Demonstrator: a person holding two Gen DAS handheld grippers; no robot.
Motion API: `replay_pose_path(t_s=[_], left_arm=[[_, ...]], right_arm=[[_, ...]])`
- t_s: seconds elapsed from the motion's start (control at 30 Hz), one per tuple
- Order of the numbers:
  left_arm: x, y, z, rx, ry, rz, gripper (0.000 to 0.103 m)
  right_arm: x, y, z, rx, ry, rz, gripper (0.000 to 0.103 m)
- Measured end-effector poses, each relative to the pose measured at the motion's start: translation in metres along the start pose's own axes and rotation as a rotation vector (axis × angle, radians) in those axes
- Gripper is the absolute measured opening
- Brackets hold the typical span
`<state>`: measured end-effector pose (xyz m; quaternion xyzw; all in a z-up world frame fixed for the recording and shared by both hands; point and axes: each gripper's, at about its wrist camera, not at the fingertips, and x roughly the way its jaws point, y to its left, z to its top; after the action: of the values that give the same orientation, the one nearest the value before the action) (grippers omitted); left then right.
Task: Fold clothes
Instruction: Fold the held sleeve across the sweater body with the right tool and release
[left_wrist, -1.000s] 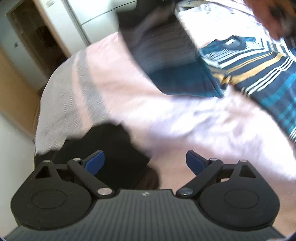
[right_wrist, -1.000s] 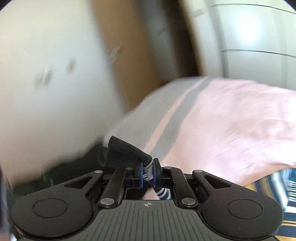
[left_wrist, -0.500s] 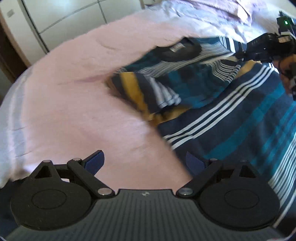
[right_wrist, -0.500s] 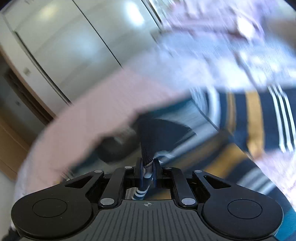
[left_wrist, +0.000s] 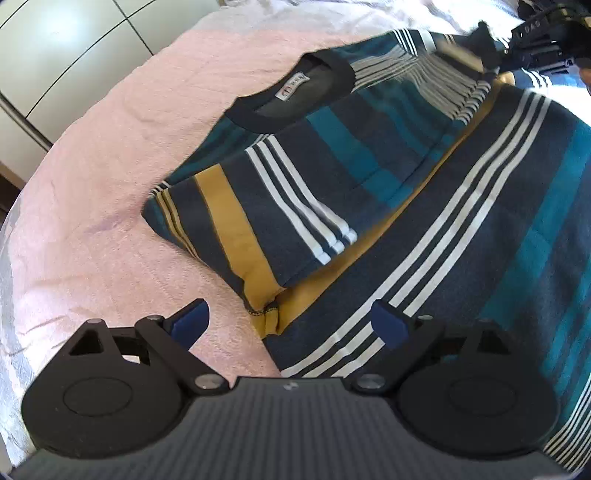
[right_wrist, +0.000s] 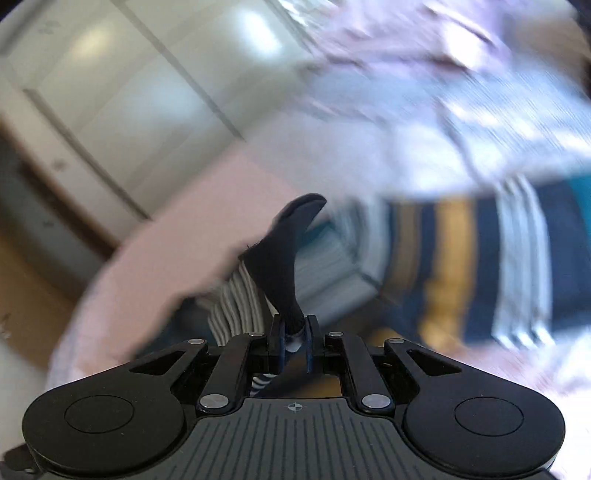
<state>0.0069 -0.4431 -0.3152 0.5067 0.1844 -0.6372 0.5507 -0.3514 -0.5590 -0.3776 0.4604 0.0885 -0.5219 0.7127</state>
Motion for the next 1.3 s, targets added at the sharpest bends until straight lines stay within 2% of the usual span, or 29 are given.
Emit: replay_pose_path(t_s=[0.23,0.27,0.33,0.4,0.43,0.47,0.53,0.73,0.87,0.9,0.97,1.07,1.13,1.17,1.2,1.3], left_arm=[[0.004,-0.005,0.010,0.022,-0.008,-0.035,0.092],[0.004,-0.005,0.011,0.025,-0.012,-0.040,0.092],[0.005,-0.005,0.016,0.030,-0.020,-0.050,0.092],[0.004,-0.007,0.019,0.032,-0.028,-0.057,0.092],[0.004,-0.009,0.020,0.038,-0.027,-0.059,0.092],[0.004,-0.010,0.022,0.044,-0.026,-0.061,0.092],[0.004,-0.013,0.022,0.048,-0.026,-0.065,0.092],[0.002,-0.019,0.021,0.052,-0.024,-0.079,0.092],[0.017,-0.022,0.012,0.097,-0.001,0.028,0.092],[0.023,-0.022,0.009,0.108,0.008,0.056,0.090],[0.040,-0.020,0.003,0.108,0.047,0.053,0.083],[0.054,-0.016,-0.003,0.074,0.014,0.121,0.081],[0.060,-0.010,-0.006,0.032,-0.023,0.183,0.071],[0.061,-0.004,-0.007,-0.011,-0.041,0.201,0.050],[0.061,0.003,-0.008,-0.054,-0.058,0.218,0.037],[0.061,0.029,-0.020,-0.208,-0.076,0.182,0.038]], right_arm=[[0.010,-0.027,-0.005,0.082,0.088,-0.060,0.012],[0.009,-0.028,-0.004,0.096,0.091,-0.060,0.019],[0.006,-0.032,-0.001,0.141,0.088,-0.059,0.026],[0.006,-0.034,0.006,0.187,0.076,-0.043,0.044],[0.006,-0.034,0.010,0.209,0.068,-0.031,0.057],[0.007,-0.035,0.014,0.230,0.061,-0.021,0.060],[0.012,-0.041,0.019,0.268,0.061,-0.011,0.060],[0.022,-0.045,0.033,0.313,0.096,-0.071,0.060],[0.013,-0.047,0.036,0.318,0.099,-0.088,0.060],[0.010,-0.048,0.035,0.321,0.101,-0.083,0.060],[0.005,-0.047,0.029,0.299,0.112,-0.064,0.060],[0.001,-0.042,0.018,0.242,0.130,-0.062,0.060],[0.001,-0.039,0.012,0.215,0.134,-0.063,0.060],[0.002,-0.037,0.009,0.207,0.137,-0.064,0.060],[0.004,-0.034,0.006,0.201,0.144,-0.065,0.060],[0.008,-0.024,-0.003,0.179,0.159,-0.069,0.060]])
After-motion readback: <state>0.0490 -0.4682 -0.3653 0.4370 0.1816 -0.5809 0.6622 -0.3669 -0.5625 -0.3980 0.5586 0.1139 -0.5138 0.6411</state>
